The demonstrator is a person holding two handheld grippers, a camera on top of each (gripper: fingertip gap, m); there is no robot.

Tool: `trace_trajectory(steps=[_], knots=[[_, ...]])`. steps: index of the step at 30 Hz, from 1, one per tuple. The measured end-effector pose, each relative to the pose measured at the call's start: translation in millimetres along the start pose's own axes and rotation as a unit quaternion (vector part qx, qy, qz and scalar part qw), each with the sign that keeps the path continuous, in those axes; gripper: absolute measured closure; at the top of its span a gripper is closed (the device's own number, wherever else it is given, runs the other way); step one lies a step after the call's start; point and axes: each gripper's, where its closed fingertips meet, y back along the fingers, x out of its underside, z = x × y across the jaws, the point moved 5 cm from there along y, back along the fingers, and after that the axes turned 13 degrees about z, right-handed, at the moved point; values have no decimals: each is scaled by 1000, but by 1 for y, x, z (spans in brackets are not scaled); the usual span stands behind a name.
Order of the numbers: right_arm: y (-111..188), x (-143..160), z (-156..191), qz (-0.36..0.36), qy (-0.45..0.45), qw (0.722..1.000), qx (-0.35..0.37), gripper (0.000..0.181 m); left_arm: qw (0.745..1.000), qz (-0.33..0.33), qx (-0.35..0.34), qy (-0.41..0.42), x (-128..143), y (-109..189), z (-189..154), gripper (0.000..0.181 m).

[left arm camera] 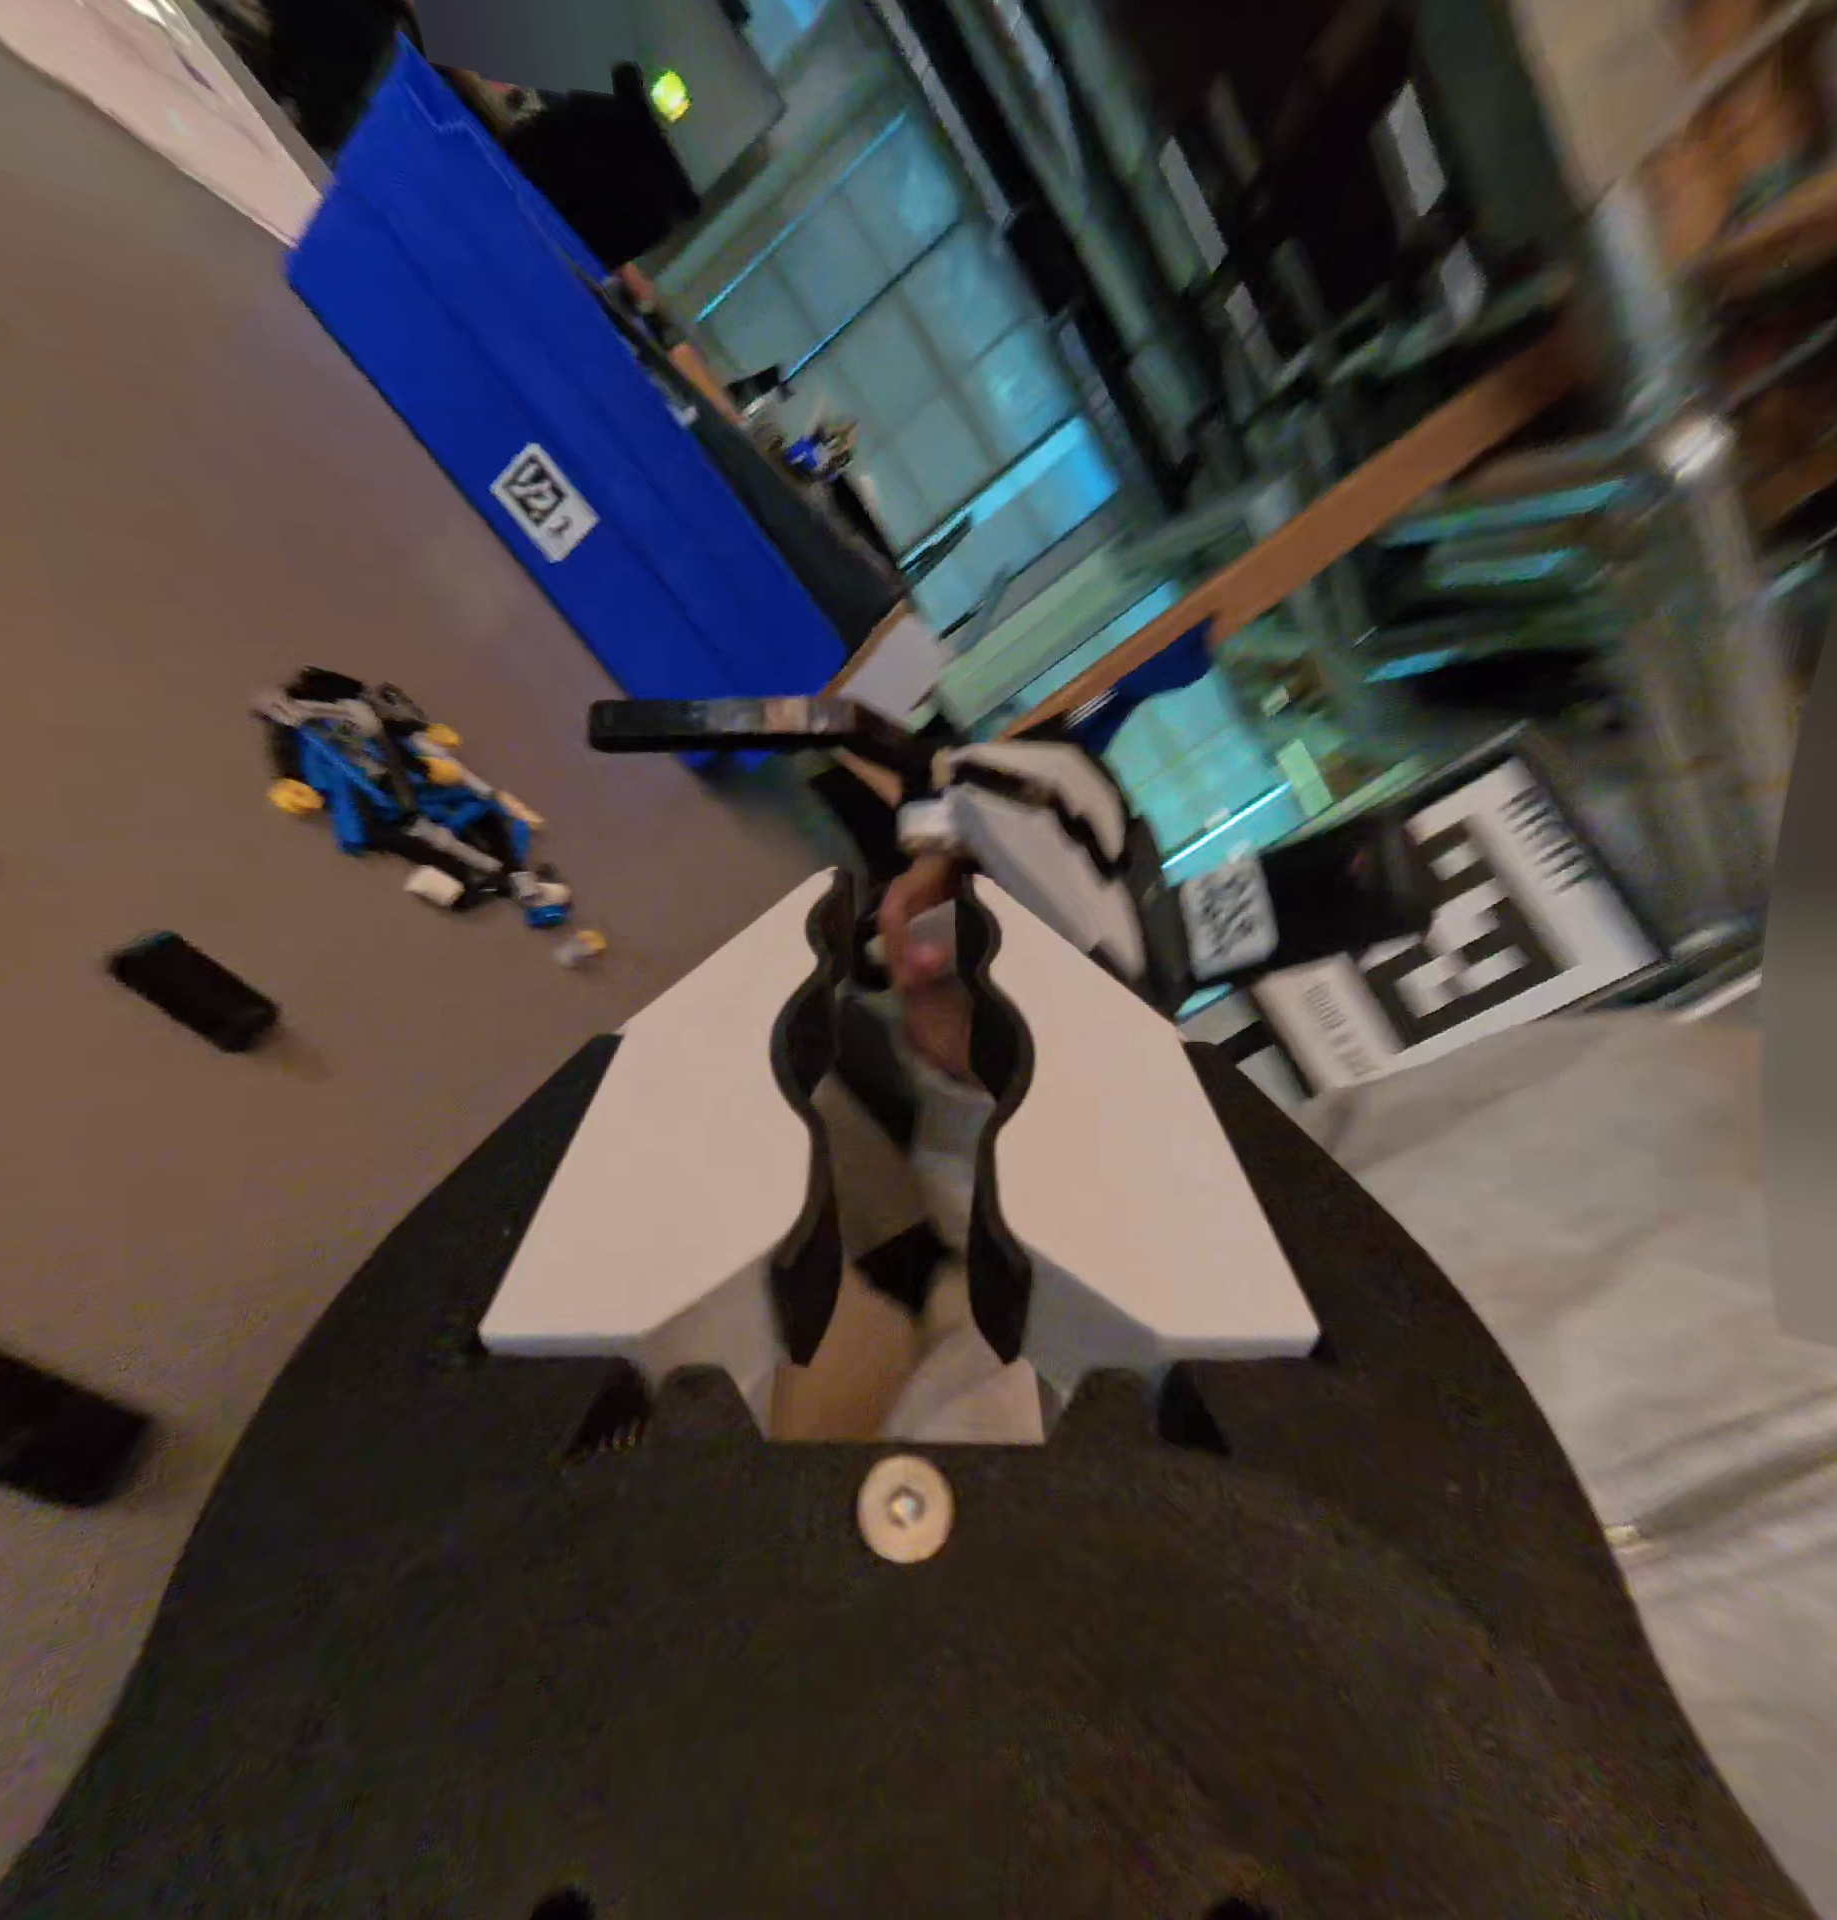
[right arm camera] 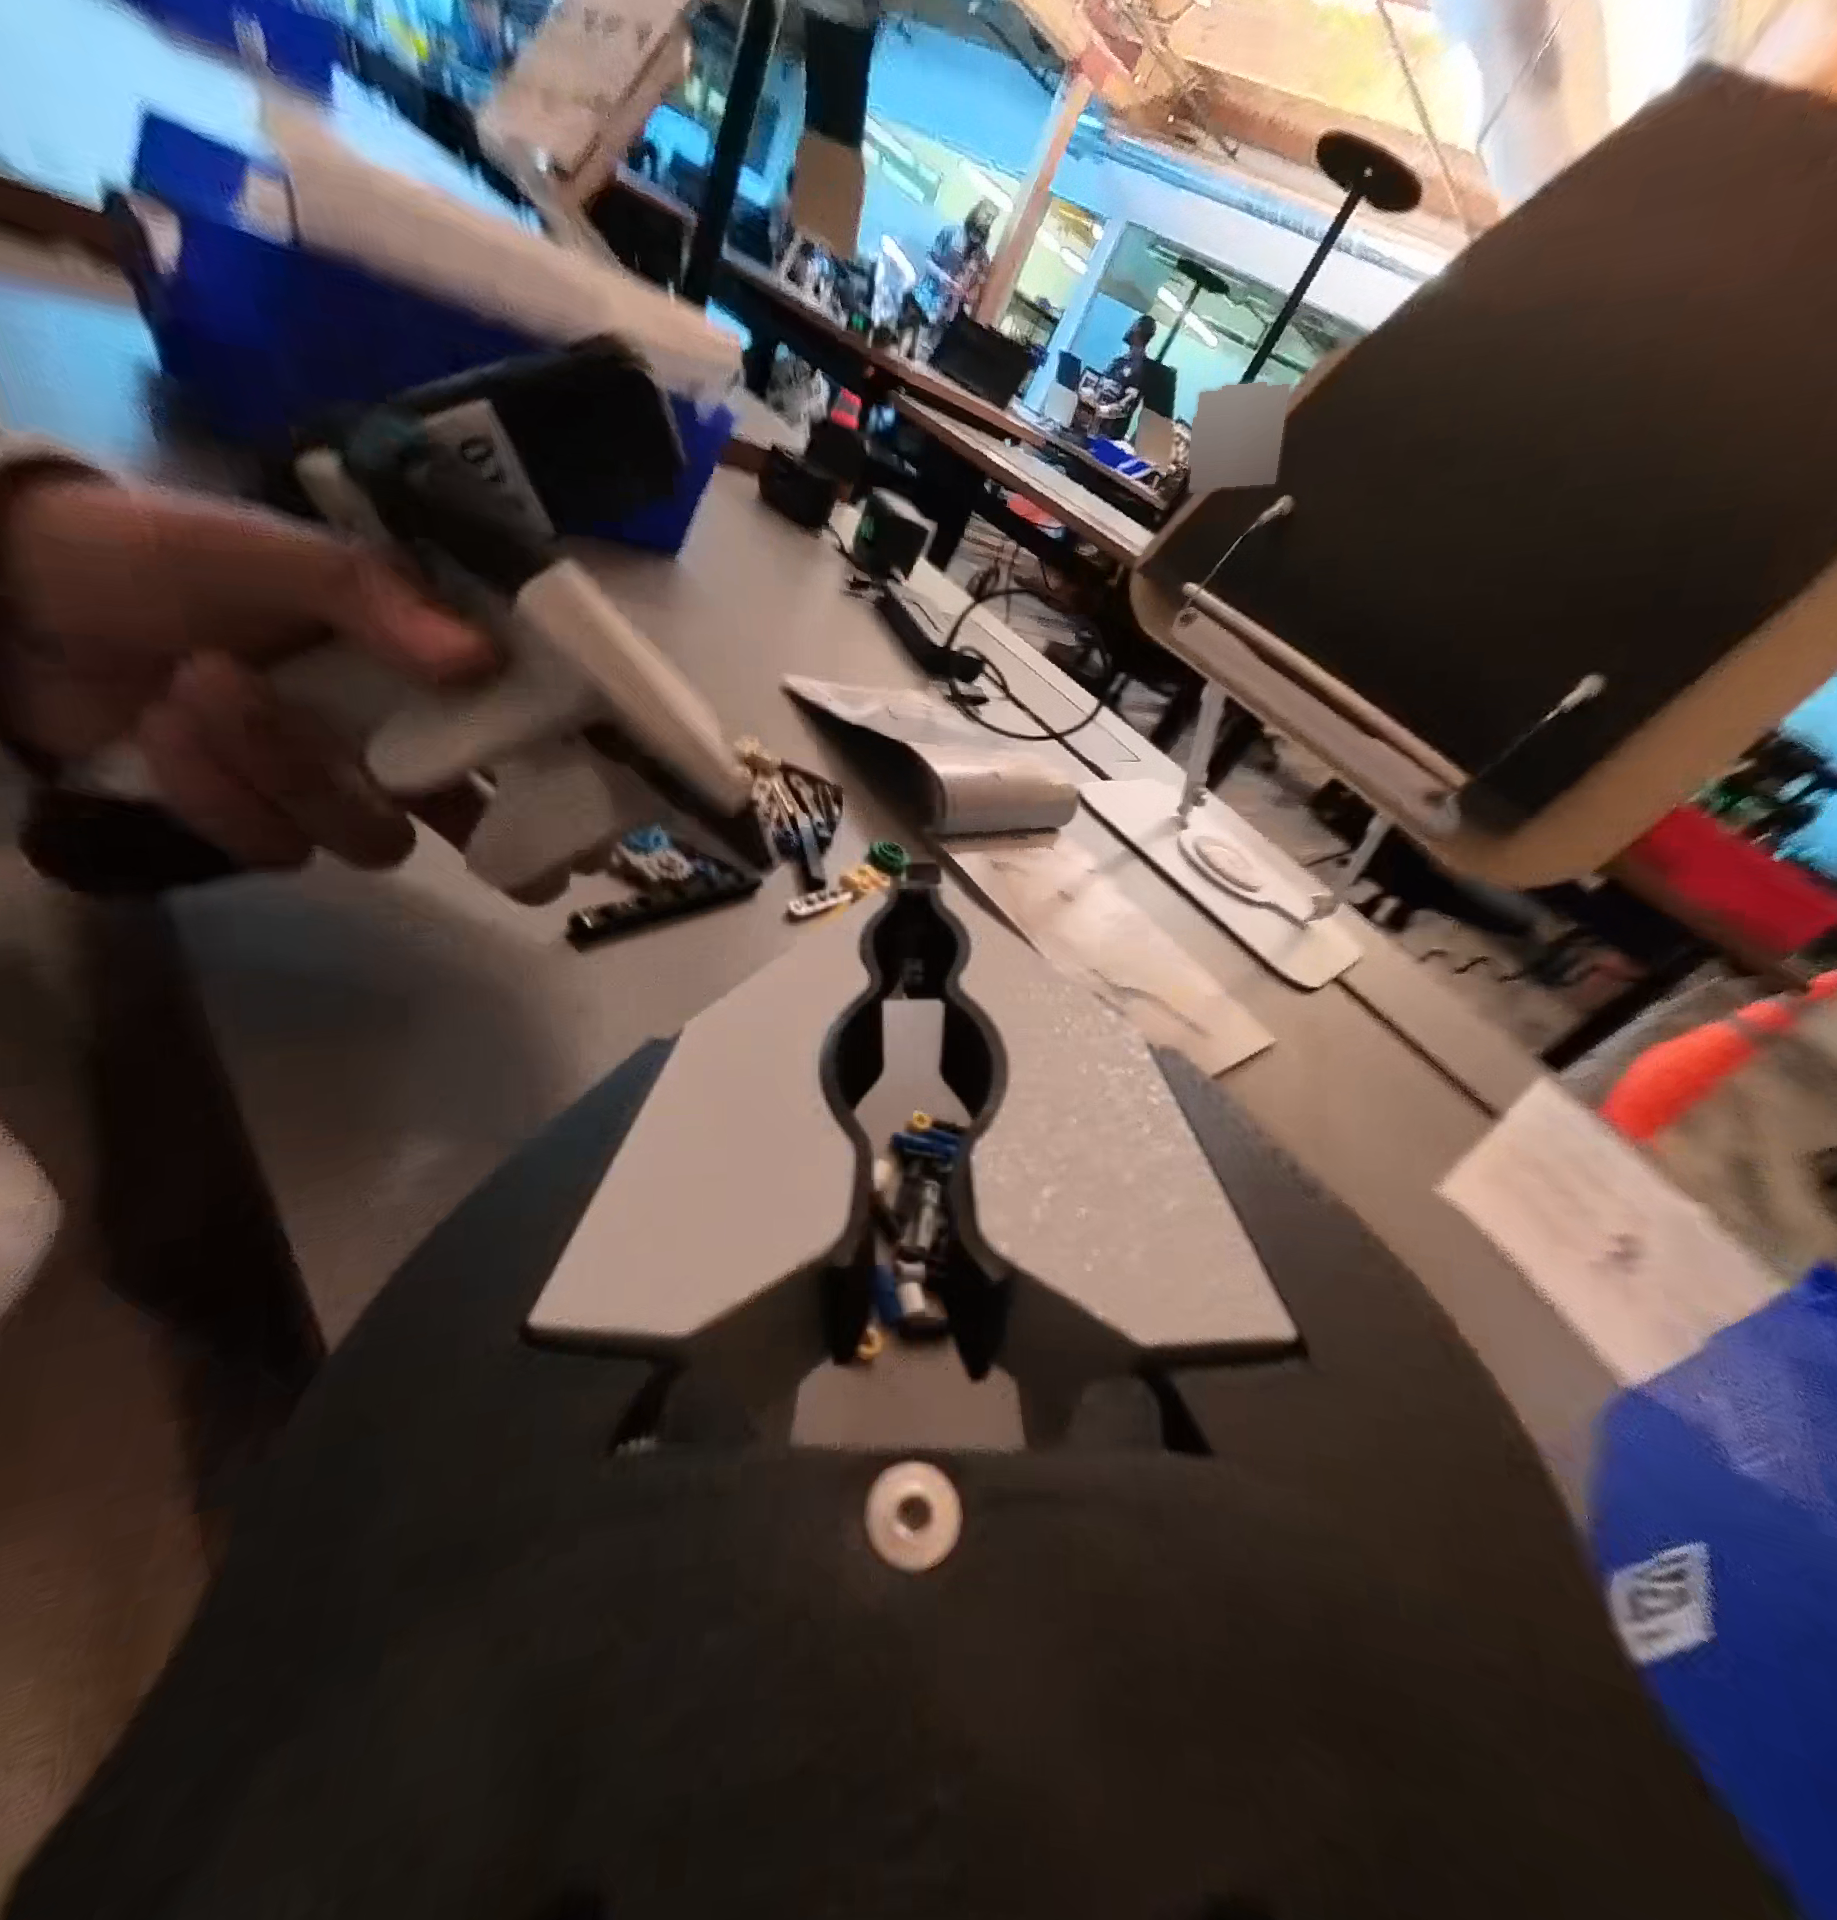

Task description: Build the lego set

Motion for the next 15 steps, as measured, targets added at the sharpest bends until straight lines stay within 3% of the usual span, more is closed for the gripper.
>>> trace_trajectory(steps=[3,7,10,15], knots=[[-12,3,20,33,78,996,7,181,996,-36,41,72,-2,2,7,168],[-21,5,35,37,130,991,14,181,997,4,-30,67,6,-1,19,169],[-20,4,34,30,159,986,43,181,996,14,-34,75,8,0,21,167],[-19,3,38,16,177,983,43,181,992,13,38,119,10,-5,15,159]])
